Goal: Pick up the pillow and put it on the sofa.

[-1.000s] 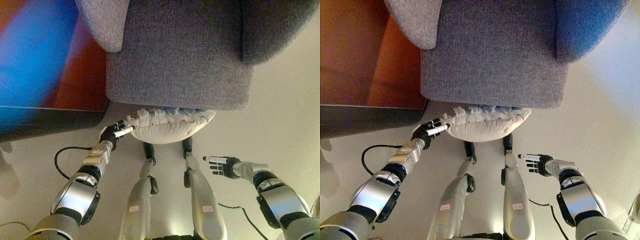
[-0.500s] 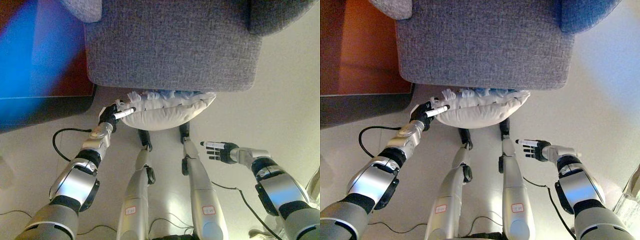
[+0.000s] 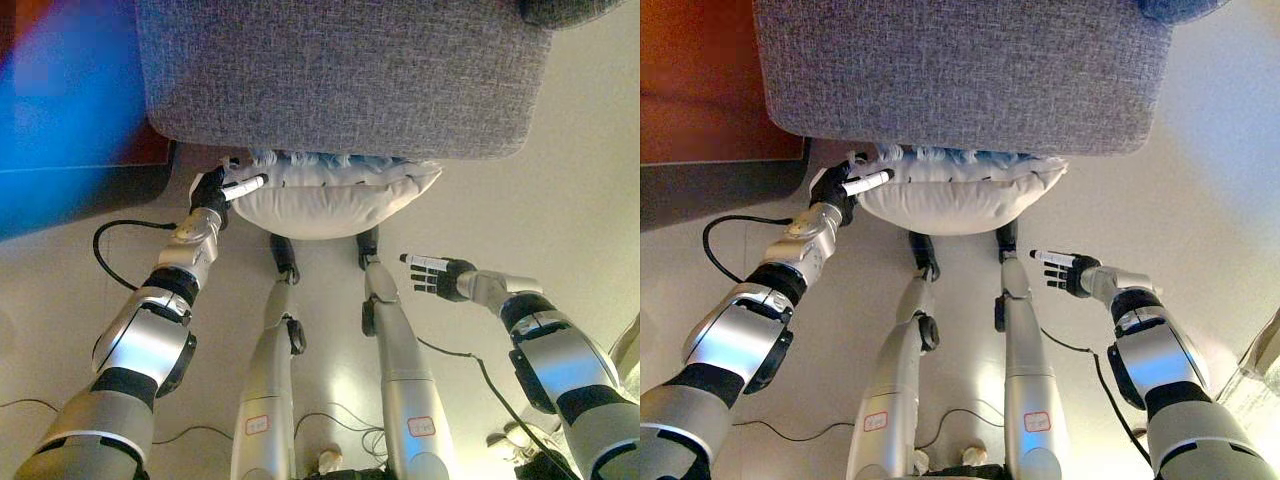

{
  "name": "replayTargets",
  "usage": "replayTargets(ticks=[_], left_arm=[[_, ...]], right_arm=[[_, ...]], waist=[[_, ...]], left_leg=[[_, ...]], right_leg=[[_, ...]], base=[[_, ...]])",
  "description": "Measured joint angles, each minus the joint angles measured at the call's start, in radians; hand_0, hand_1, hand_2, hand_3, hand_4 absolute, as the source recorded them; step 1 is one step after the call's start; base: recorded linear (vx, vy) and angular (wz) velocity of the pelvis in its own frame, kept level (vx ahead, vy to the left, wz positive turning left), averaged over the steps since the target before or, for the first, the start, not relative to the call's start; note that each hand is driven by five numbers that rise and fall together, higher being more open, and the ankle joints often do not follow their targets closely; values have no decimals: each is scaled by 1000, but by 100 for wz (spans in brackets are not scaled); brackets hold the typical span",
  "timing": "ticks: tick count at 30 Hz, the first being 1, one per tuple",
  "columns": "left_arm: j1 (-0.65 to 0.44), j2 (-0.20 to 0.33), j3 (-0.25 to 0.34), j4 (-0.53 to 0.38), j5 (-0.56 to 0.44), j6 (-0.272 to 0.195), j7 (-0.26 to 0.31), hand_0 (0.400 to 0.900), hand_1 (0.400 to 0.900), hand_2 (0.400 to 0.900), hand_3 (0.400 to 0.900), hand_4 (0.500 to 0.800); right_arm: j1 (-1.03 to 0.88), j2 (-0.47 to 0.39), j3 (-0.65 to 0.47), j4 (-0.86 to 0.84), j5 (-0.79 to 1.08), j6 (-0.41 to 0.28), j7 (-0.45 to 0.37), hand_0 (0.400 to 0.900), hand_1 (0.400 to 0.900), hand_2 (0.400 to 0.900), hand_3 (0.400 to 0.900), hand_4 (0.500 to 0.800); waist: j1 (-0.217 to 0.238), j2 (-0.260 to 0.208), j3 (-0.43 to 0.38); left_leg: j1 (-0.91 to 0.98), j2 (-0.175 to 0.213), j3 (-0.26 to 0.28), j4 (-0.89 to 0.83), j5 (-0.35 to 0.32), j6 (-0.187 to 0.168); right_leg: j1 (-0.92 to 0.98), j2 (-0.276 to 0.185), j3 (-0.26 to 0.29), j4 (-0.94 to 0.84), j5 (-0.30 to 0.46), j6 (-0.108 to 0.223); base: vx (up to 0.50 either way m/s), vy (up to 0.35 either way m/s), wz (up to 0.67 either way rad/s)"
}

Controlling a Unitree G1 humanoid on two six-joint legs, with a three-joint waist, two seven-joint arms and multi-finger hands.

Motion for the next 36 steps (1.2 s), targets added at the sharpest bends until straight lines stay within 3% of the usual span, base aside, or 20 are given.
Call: replayTargets(ticks=[8, 21, 36], left_arm=[[5, 12, -25, 1, -17, 1, 1, 400, 400, 400, 400, 500], [10, 12, -41, 0, -17, 31, 6, 400, 400, 400, 400, 500], [141, -11, -60, -60, 52, 61, -22, 400, 400, 400, 400, 500]], right_arm=[[-1, 0, 0, 0, 3, -2, -9, 900, 900, 900, 900, 800], [0, 1, 0, -1, 2, -8, -2, 900, 900, 900, 900, 800], [110, 8, 0, -12, -3, -26, 31, 900, 900, 900, 900, 800]], waist=[[-3, -27, 1], [-15, -28, 1], [-16, -27, 2]], left_leg=[[-4, 0, 2, 0, 2, 3], [16, -1, 0, 1, 4, 4], [286, -2, 19, -45, -1, -3]], right_leg=[[-7, 0, 2, 0, 1, -1], [15, -2, 0, 6, 3, -5], [266, 2, 8, -21, -6, 2]], base=[[1, 1, 0], [-1, -2, 1], [1, 10, -3]])
